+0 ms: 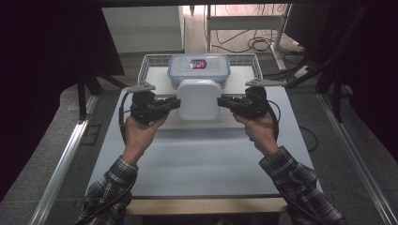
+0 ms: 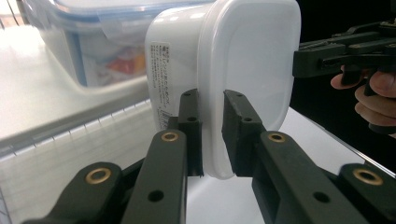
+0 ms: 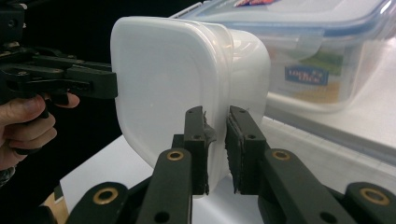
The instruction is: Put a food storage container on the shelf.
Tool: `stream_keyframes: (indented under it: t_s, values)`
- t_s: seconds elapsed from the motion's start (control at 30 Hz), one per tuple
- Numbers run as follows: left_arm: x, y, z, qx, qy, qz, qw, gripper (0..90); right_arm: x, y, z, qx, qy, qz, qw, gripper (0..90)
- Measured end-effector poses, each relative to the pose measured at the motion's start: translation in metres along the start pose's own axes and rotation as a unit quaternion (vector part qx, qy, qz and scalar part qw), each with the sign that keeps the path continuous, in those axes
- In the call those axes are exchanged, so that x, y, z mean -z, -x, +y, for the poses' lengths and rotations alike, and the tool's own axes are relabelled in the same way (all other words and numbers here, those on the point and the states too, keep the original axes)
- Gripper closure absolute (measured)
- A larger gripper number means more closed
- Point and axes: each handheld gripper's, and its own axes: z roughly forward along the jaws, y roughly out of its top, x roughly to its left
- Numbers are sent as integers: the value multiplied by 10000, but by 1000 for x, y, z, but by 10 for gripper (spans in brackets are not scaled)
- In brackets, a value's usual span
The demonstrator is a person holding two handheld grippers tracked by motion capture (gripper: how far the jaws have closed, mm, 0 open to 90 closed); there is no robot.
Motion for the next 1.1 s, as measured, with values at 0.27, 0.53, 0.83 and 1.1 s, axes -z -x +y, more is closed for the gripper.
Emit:
stream_keyframes:
  t_s: [0.27, 0.53, 0.83, 1.1]
  values:
    - [2, -6, 21, 45, 108, -47, 9999, 786, 0, 0, 20, 7, 71, -28, 10000, 787]
    - [5, -9, 37, 34, 150, -51, 9999, 785, 0, -1, 39, 80, 102, -57, 9999, 787]
    - [7, -14, 58, 82, 226, -84, 9997, 785, 1, -2, 63, 140, 196, -109, 9997, 786]
    - [8, -17, 77, 147, 272, -160, 9994, 785, 4, -3, 81, 149, 292, -147, 9994, 785]
